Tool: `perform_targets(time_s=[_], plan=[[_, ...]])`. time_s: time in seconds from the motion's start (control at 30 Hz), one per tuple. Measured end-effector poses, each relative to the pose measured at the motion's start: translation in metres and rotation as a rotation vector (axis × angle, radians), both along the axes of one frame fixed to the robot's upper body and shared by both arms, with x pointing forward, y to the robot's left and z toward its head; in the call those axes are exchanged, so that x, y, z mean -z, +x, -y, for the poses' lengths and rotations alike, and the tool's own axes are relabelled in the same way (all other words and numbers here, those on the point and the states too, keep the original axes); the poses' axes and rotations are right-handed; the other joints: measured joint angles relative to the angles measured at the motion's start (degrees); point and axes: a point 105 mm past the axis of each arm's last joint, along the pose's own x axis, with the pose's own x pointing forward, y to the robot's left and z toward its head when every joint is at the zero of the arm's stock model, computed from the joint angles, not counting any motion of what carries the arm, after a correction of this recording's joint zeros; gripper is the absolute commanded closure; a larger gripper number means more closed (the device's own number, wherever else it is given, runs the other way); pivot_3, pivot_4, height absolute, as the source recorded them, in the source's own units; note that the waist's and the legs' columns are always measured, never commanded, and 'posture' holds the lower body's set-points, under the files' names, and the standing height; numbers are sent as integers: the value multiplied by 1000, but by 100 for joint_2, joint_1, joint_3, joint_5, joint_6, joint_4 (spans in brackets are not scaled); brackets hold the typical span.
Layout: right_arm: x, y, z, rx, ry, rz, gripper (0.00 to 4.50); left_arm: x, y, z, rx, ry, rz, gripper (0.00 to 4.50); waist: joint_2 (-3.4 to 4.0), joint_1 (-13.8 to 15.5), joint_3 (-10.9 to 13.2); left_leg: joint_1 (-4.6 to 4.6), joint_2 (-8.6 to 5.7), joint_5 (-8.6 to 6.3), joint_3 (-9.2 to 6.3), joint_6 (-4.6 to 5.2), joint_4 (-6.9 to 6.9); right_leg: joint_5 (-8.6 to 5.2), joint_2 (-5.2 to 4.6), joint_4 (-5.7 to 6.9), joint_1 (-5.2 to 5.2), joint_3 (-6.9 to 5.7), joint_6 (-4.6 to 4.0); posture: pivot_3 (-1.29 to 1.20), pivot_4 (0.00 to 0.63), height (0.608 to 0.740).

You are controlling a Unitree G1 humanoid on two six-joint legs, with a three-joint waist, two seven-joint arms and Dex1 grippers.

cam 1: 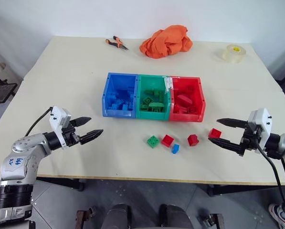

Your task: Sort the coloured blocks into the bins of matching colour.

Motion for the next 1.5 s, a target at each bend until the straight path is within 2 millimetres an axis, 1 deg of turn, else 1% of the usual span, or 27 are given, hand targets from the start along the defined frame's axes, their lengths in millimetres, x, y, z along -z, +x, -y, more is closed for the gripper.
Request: perform_targets(time_s=[0.1,0.2,0.3,0.4,0.5,0.63,0.7,0.8,0.9,1.0,1.07,1.17,1.27,1.33,1.4,1.5], plan=[[-1,1,0,3,-5,4,0,-1,0,0,2,3,7,30,0,-4,0,0,1,0,0,0,0,0,1,1,0,-1,0,0,150,740],[1,1,2,19,-13,-1,0,-5,5,4,7,25,39,30,0,6,0,0,-1,0,0,0,2,0,1,2,2,-2,0,0,150,740],[9,-5,5,30,-27,-36,0,-8,8,12,35,42,44,30,0,15,0,0,-3,-1,-4,1,1,0,1,4,2,-3,0,0,150,740],[15,-17,17,63,-61,-79,0,-2,6,23,91,54,21,30,0,20,0,0,-4,-1,-4,2,1,0,2,3,4,-7,0,0,150,740],[16,-31,37,126,-106,-111,0,8,3,37,162,63,-39,30,0,22,0,2,-3,-1,-1,3,3,0,6,1,8,-11,0,0,150,740],[17,-53,62,205,-162,-164,0,3,4,46,235,59,-11,30,0,21,-1,5,-2,-1,2,3,0,0,7,-2,9,-10,0,0,150,740],[20,-60,68,233,-181,-202,0,2,5,46,248,50,-7,30,-1,1,-1,9,1,-1,7,3,-1,0,8,-3,10,-9,0,0,150,740],[21,-60,67,239,-183,-215,0,3,4,49,273,44,-7,30,0,-21,-1,14,3,-1,12,2,-6,-1,8,-2,9,-7,-2,0,150,740],[17,-50,61,229,-182,-190,0,4,4,50,283,33,-7,30,0,-17,-1,16,4,-1,11,2,-2,-1,8,1,10,-6,-2,0,150,740],[14,-36,50,197,-175,-169,0,5,1,47,273,28,-4,30,0,-6,-1,12,3,-1,6,2,3,-1,6,2,9,-4,-2,0,150,740],[15,-28,48,191,-171,-169,0,7,-2,44,265,23,-7,30,0,-5,-1,10,3,-1,4,2,5,-1,4,2,10,-4,-2,0,150,740],[19,-14,44,185,-168,-171,0,7,-7,38,249,0,-3,30,0,2,-1,4,2,-1,-1,2,12,-1,3,0,10,-5,-2,0,150,740],[23,2,40,174,-161,-169,0,3,-15,35,261,-24,32,30,1,1,-1,0,2,-1,-6,3,16,-1,3,1,10,-5,-2,0,150,740],[25,20,34,162,-149,-152,0,2,-22,28,264,-43,57,30,1,-27,-1,2,3,-1,-3,2,18,-2,6,0,11,-10,-3,0,150,740],[31,34,33,169,-158,-159,0,2,-27,25,279,-51,73,30,3,-63,1,2,4,-1,1,2,19,-3,7,4,8,-13,-5,0,150,740],[41,48,32,166,-181,-175,0,4,-31,20,275,-52,77,30,6,-68,2,0,2,-1,-1,2,20,-3,6,8,7,-13,-5,0,150,740]])
